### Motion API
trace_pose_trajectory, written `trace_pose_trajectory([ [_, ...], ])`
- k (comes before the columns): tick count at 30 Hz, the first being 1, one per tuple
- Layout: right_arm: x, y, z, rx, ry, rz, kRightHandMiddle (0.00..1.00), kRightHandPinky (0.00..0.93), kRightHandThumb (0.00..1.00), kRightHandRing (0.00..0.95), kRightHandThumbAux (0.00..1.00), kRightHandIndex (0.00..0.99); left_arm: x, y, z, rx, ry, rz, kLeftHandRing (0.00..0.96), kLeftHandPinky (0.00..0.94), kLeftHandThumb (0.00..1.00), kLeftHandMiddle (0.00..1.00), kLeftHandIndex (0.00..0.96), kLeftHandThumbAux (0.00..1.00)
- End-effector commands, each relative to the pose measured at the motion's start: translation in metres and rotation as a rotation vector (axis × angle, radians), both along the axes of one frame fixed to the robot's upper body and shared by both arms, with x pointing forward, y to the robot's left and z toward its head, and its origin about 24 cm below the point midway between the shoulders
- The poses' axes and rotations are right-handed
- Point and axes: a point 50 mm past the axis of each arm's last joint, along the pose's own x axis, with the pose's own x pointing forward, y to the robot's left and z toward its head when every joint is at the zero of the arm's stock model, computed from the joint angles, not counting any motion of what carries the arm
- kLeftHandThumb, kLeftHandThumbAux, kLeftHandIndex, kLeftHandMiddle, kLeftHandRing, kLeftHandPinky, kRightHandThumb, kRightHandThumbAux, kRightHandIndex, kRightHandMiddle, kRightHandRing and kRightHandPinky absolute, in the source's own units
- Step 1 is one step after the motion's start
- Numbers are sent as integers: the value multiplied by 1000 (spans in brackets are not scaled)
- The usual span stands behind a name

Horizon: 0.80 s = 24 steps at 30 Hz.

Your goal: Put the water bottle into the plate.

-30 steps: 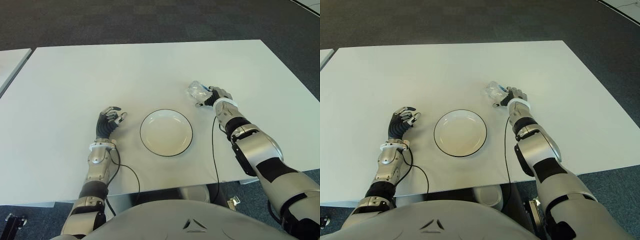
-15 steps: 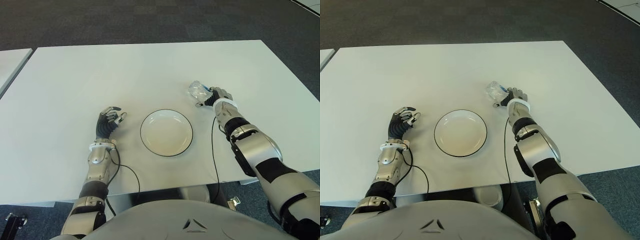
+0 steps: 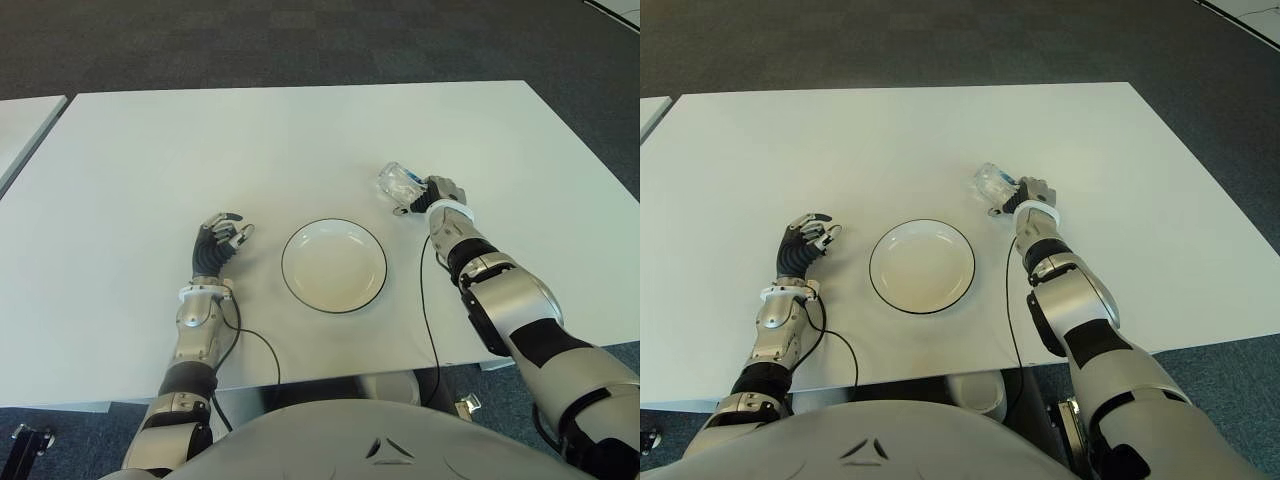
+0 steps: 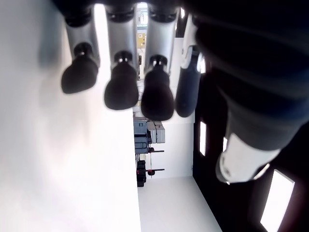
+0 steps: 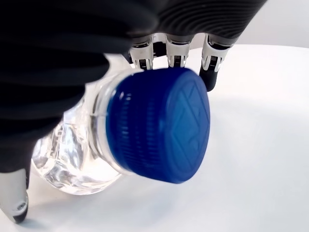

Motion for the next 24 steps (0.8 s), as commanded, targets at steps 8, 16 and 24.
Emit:
trace_pose_trajectory([
  [8,-38,-8,-45,268,40,-257,355,402,704,333,719,421,-7,-2,-11,-17,57,1,777,771,705,771,436,717],
  [16,-35,-6,-41,427,-71,-413,474,567,794,533,694,422,-8,0,-11,-19,55,13,776,774,704,770,436,716],
  [24,-32,-7,-36,575,-146,-529,546,771,833,718,685,403,-7,-1,-10,-13,53,14,776,769,705,771,436,716],
])
